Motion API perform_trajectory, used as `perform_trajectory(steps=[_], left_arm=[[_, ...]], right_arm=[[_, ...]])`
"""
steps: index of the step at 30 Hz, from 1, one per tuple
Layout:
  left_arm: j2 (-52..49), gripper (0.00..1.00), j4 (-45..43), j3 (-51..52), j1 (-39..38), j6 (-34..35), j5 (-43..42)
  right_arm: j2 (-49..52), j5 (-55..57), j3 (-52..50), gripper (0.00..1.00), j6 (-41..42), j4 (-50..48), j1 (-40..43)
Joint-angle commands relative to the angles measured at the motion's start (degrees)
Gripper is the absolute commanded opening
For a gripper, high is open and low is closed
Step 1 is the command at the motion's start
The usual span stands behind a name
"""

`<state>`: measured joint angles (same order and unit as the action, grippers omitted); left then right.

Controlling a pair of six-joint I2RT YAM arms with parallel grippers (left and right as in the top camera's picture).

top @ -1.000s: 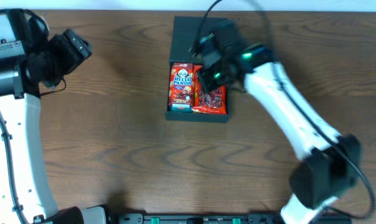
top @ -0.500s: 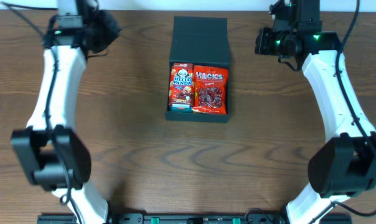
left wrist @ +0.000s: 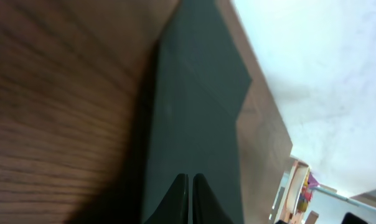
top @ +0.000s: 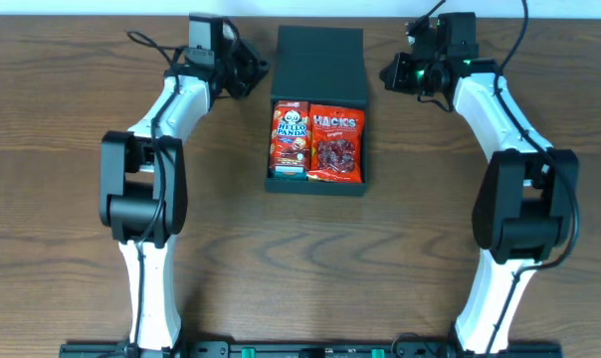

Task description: Pack container

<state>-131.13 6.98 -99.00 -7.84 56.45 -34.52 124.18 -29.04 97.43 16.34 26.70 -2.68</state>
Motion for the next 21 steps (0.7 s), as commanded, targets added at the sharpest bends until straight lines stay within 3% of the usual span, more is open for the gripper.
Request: perform_trajectory(steps=[1, 8, 21], left_arm=[[-1.9, 0.06, 0.0, -0.5, 0.7, 1.9, 1.2], [-2.0, 0.06, 3.1, -0.5, 3.0, 3.0, 8.3], [-3.1, 0.06, 3.1, -0.5, 1.1, 3.6, 9.4]], right_arm=[[2.2, -2.9, 0.0, 0.02, 2.9, -0.1, 1.0], [5.0, -3.0, 0.0, 0.02, 9.0, -2.3, 1.0], [9.4, -5.8, 0.0, 0.02, 12.0, -5.0, 0.7]])
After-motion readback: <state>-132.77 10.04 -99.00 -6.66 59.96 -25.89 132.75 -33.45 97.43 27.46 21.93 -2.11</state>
